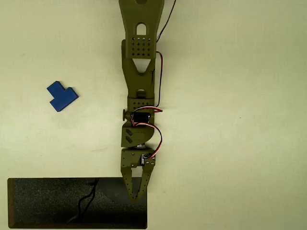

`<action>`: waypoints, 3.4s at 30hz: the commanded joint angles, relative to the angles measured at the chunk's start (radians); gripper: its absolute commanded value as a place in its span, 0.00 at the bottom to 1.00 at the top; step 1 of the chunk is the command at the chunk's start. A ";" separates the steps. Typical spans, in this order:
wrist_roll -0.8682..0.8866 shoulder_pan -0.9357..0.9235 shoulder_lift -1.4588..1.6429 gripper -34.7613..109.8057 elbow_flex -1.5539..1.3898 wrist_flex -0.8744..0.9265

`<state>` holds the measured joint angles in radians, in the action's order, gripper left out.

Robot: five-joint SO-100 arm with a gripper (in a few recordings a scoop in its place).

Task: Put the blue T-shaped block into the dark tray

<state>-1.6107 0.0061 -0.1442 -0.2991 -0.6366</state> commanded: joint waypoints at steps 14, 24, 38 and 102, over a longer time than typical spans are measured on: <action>-0.003 0.008 -0.011 0.24 -0.002 -0.025; -0.003 0.008 -0.011 0.24 -0.002 -0.025; -0.006 0.009 -0.011 0.24 -0.002 -0.025; -0.081 -0.529 1.936 0.24 -1.833 1.674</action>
<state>-1.6245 -0.4663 1.8423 -2.1737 1.0538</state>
